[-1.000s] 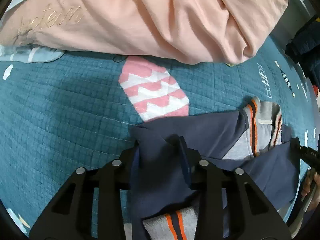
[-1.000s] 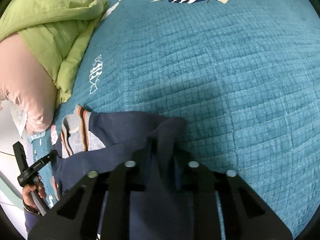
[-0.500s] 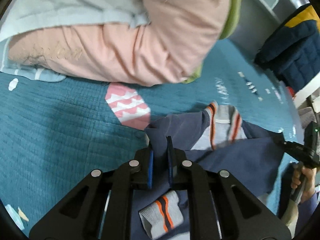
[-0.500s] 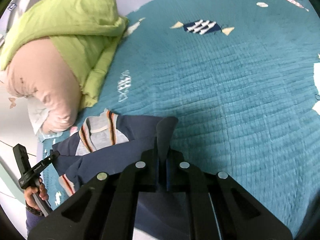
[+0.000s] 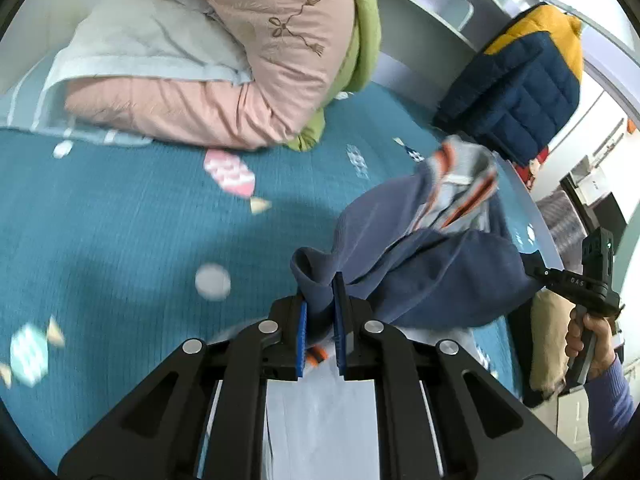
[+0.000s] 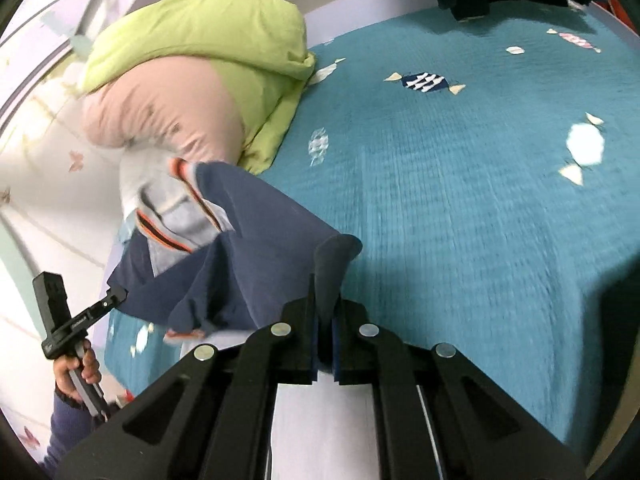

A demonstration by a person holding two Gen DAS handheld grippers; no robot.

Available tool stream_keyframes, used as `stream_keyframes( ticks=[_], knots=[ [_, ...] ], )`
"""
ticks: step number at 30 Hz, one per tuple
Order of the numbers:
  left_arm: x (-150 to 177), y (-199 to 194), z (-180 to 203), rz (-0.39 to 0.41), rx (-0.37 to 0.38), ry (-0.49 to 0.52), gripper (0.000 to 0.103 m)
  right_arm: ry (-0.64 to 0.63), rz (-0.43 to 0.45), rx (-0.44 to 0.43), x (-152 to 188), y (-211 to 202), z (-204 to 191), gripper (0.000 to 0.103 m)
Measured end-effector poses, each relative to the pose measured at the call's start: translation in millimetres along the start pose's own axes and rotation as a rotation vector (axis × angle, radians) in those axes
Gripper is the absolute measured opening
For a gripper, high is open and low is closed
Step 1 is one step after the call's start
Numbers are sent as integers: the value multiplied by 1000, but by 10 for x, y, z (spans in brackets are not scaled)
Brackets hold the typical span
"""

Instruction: Fold large clothes

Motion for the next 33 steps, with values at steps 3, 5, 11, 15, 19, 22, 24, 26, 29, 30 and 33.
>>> stream_keyframes(
  ticks=[3,5,11,15,19,22,24,26,29,30,33],
  knots=[
    [494,-257,28,-29,-1,26,10,-14,-27,4,412,-270,-76,4],
    [863,-383,2,-58,-5,31,10,-23,-54,25,730,-403,-72,4],
    [1910,-387,-124,-198,-37,31,11,19,-215,124,1842,-393,264,5],
    [2377,-248,-101,-281,-71,66,14,82,-287,174,2326,-302,562,12],
    [2365,-362,-100,-256,-94,68,22,107,-238,164,2353,-439,525,16],
    [2339,-543,-115,-245,-123,81,46,79,-233,200,2322,-575,459,34],
    [2286,-740,-141,-210,-131,73,58,55,-210,208,2292,-701,402,40],
    [2214,-889,-170,-169,-143,63,65,42,-186,182,2280,-809,339,40],
    [2096,-1004,-139,-124,-154,67,67,39,-134,144,2182,-936,229,41],
    [2067,-980,-103,-122,-149,68,67,42,-118,123,2143,-931,179,41],
    [2001,-795,60,-123,-126,52,67,78,-106,103,2105,-719,109,31]
  ],
)
Point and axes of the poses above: each gripper's, at about its wrist camera, not at the fingertips, and y roughly the way its jaws point, z to its right, x to its underside, the point moved 8 cm from there along y, roughly the way its jaws point, and after that the axes turned 7 degrees about -x, right-handed, at the moved point
